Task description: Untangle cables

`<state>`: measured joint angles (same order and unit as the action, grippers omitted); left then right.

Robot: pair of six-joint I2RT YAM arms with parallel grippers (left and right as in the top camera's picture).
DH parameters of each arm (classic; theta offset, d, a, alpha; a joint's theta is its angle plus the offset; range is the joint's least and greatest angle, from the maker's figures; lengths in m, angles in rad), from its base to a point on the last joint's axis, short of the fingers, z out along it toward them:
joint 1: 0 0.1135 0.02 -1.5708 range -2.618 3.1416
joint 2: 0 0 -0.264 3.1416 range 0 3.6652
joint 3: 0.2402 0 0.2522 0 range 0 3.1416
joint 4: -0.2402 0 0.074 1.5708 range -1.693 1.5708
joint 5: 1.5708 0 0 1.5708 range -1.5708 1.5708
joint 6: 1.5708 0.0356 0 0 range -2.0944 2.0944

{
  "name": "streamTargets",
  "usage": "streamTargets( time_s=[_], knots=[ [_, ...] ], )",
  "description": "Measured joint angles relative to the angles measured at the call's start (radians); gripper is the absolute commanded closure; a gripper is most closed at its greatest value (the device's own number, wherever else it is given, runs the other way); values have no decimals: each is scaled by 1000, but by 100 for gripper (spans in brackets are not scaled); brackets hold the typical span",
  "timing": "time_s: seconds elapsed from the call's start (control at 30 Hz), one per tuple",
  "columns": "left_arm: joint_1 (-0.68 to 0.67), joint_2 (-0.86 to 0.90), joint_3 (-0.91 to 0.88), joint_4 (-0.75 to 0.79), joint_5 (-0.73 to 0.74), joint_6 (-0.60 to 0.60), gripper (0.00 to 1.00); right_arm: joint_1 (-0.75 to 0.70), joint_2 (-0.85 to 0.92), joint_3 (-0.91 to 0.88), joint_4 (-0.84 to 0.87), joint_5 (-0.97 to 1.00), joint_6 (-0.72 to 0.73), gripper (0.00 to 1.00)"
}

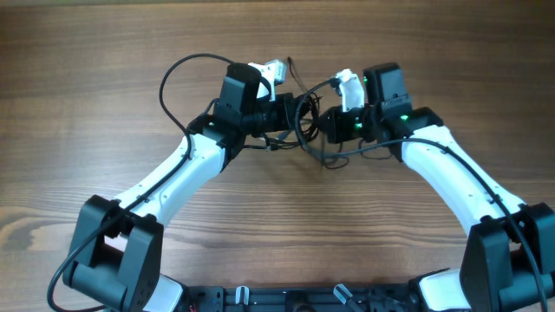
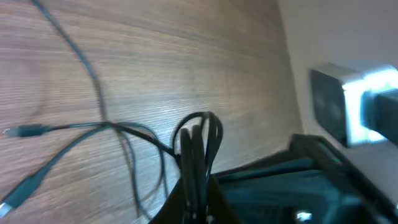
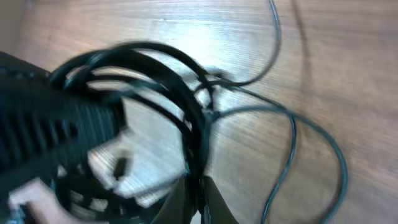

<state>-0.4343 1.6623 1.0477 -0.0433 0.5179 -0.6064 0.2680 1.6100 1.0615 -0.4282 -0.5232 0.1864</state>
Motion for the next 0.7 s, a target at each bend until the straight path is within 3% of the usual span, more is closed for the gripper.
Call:
streamTargets(
  time_s=[0.23, 0.27, 0.33, 0.37, 0.47, 0.6, 0.7],
  knots=[
    [169, 0, 0, -80, -56, -108, 96, -321, -42, 2, -127, 167, 163, 95],
    [169, 0, 0, -80, -57, -114, 96, -323, -42, 2, -127, 178, 183, 85],
    [153, 0, 0, -77, -56, -118, 96, -313, -42, 2, -119, 145, 164, 52],
    [143, 0, 0, -72, -56, -119, 96, -303, -42, 2, -103, 82, 126, 47],
    [92, 0, 0, -25, -56, -119, 96, -220, -42, 2, -53, -103, 14, 49],
    [16, 0, 0, 2, -57, -108, 96, -49, -42, 2, -9, -130, -43, 55],
    [-8, 0, 0, 2, -57, -106, 96, -30, -42, 2, 34, -131, -46, 59]
  ],
)
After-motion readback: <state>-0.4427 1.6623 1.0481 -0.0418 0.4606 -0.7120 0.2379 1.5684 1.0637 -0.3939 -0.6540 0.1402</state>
